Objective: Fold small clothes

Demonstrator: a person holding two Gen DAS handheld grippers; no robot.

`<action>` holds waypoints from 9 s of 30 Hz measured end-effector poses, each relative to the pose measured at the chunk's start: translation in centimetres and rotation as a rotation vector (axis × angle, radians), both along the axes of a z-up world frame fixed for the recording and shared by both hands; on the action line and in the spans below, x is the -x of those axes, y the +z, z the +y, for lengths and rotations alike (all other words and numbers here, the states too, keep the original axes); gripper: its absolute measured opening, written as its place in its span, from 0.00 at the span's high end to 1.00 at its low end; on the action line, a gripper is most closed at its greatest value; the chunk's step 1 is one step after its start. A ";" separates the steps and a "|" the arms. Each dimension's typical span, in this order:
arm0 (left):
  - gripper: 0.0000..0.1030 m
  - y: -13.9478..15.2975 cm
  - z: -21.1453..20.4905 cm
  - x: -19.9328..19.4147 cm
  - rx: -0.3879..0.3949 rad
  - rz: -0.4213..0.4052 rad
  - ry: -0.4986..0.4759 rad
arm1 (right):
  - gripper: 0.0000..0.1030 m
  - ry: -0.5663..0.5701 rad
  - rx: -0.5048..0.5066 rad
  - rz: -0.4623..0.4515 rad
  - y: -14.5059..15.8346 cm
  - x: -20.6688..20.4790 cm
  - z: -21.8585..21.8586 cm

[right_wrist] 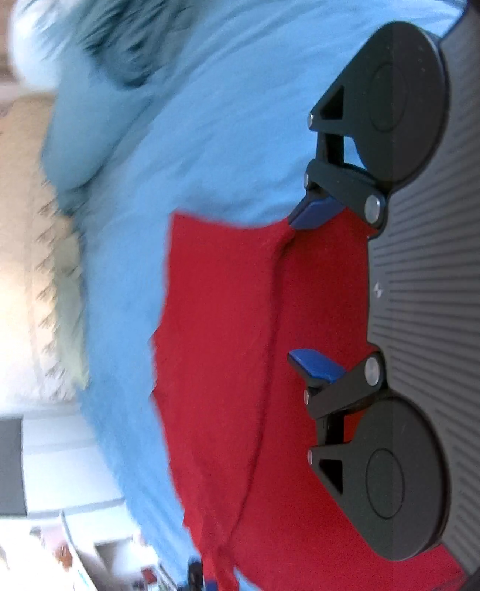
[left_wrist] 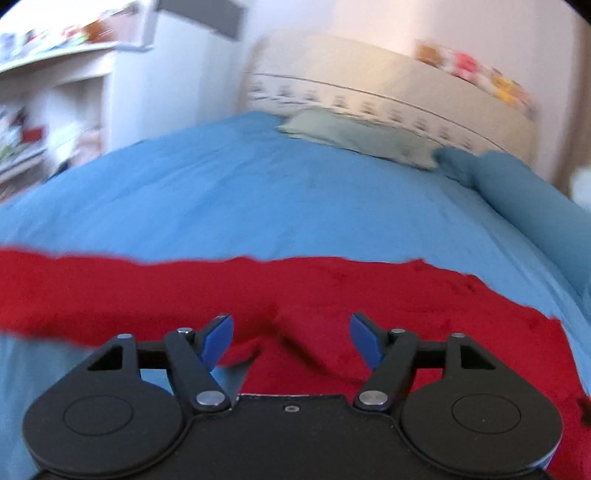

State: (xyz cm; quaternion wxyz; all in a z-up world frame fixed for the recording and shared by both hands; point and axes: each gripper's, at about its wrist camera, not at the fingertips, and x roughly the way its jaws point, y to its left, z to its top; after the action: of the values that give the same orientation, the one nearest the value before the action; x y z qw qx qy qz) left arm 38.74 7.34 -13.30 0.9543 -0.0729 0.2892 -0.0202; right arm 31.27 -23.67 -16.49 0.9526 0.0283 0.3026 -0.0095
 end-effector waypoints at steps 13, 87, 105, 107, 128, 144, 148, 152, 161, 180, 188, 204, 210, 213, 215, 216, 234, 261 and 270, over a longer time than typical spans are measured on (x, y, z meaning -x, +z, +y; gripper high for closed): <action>0.60 -2.0 1.5 -10.9 0.098 0.284 -0.017 | 0.08 0.033 -0.044 -0.074 0.8 -4.5 3.1; 0.11 -0.5 25.7 6.8 0.309 0.126 0.322 | 0.00 0.262 0.007 -0.073 7.6 1.5 21.3; 0.94 -3.2 32.3 2.4 0.345 0.097 0.488 | 0.00 0.251 -0.018 -0.026 4.4 -1.6 24.6; 0.94 -2.4 31.7 2.4 0.308 0.081 0.482 | 0.00 0.246 -0.032 -0.033 4.4 -1.6 24.4; 0.94 12.2 -5.9 -5.9 0.099 -0.129 -0.188 | 0.00 0.123 -0.044 -0.151 7.6 1.6 11.3; 0.93 -3.3 -20.5 -6.3 -0.067 0.207 -0.415 | 0.00 0.006 -0.041 -0.077 3.4 3.4 0.7; 0.92 -1.7 -19.8 -5.4 -0.079 0.186 -0.421 | 0.00 0.009 -0.038 -0.083 3.3 3.9 0.7; 0.91 0.4 -18.4 -4.2 -0.078 0.158 -0.418 | 0.00 0.023 -0.020 -0.094 4.4 3.7 1.6; 0.00 7.2 -13.1 -0.2 -0.060 0.019 -0.366 | 0.00 0.078 0.036 -0.133 7.8 4.0 4.9; 0.00 0.1 -0.8 5.6 -0.082 0.160 -0.163 | 0.00 0.154 0.168 -0.086 5.6 -3.5 15.6; 0.00 -2.3 1.2 6.3 -0.020 0.185 -0.145 | 0.29 0.278 0.428 -0.004 1.6 -12.1 19.9; 0.00 -2.0 1.6 5.0 -0.016 0.169 -0.164 | 0.79 0.060 0.309 -0.125 5.8 -16.9 12.8; 0.00 -2.0 0.6 4.0 -0.010 0.172 -0.176 | 0.79 -0.162 0.120 -0.072 3.6 -15.8 4.3; 0.00 -2.0 0.0 3.7 -0.029 0.180 -0.189 | 0.79 -0.176 0.078 -0.011 0.6 -15.6 2.5; 0.00 -1.9 -0.3 3.5 -0.051 0.179 -0.198 | 0.79 -0.192 0.048 -0.012 -0.4 -15.4 1.6; 0.00 -1.8 -0.4 3.5 -0.061 0.177 -0.201 | 0.79 -0.203 0.022 -0.021 -0.4 -15.1 1.3; 0.00 -1.8 -0.8 2.0 -0.069 0.175 -0.174 | 0.80 -0.185 -0.009 -0.062 -1.4 -10.7 -0.8; 0.00 5.4 5.2 21.3 -0.083 0.155 -0.023 | 0.04 -0.051 0.016 -0.218 11.6 10.7 0.3; 0.00 2.6 5.4 28.8 0.050 0.235 0.069 | 0.00 -0.144 -0.027 -0.072 8.7 26.1 -0.1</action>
State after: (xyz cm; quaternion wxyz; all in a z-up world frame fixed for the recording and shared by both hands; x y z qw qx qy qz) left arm 9.95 12.76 -10.73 0.9119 -0.1085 0.3955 0.0139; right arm 5.13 -23.73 -7.76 0.9594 0.0631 0.2652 -0.0728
